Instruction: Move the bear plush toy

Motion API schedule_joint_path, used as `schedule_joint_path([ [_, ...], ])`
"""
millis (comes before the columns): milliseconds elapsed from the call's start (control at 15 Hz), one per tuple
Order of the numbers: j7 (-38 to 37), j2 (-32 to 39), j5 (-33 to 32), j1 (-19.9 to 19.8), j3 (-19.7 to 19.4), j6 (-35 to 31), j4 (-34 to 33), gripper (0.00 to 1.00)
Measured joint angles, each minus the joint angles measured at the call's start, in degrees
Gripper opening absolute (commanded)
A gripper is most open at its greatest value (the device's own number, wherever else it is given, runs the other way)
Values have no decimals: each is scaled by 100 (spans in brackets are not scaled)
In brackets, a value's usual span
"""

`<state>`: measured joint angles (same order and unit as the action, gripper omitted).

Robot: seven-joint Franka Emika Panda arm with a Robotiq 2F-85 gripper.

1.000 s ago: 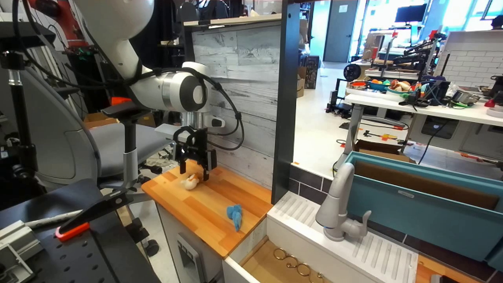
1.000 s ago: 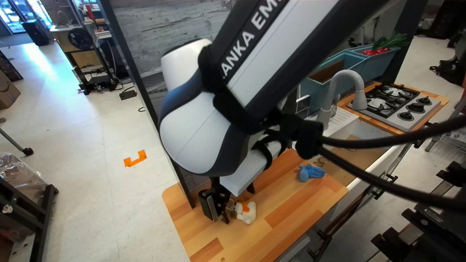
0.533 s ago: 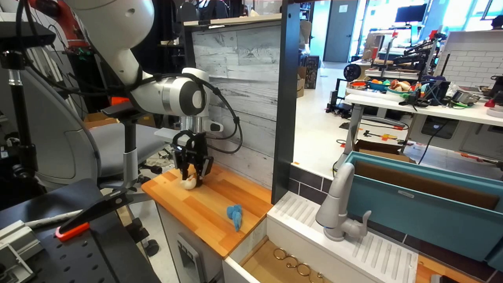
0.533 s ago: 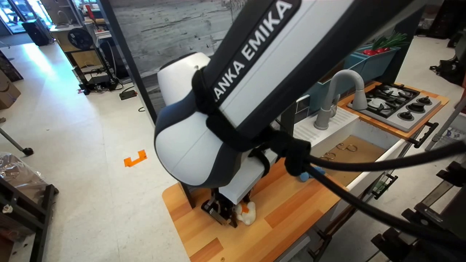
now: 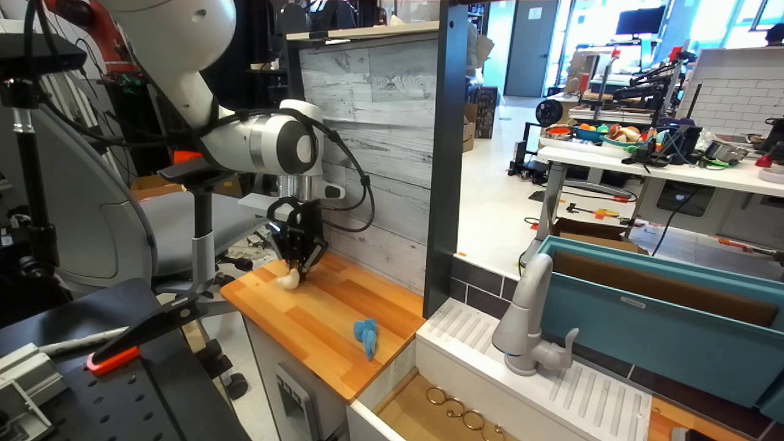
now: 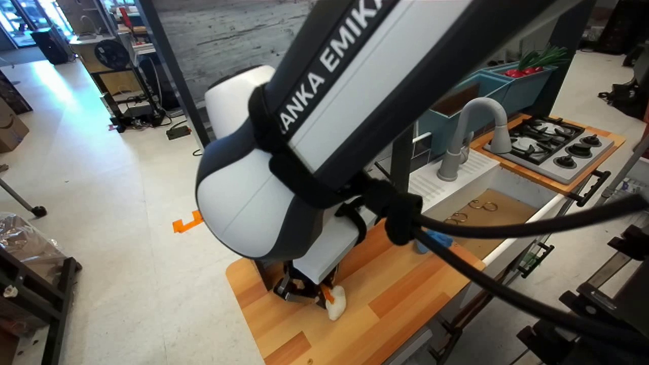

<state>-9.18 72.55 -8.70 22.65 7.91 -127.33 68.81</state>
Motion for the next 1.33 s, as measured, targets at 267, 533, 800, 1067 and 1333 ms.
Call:
schedule_joint_path([
  [267,-12,-206,0,-20,3,-20,170,4],
  [533,-81,-407,-6,-100,-69,-148,426,4],
  [800,-229,-462,-21,-33,-320,-678,654,4],
  [1067,-542,-464,-119,160,-715,-1246,850,4],
  [1333,-922,-539,-120,236,-1022,-1450,1012,4],
])
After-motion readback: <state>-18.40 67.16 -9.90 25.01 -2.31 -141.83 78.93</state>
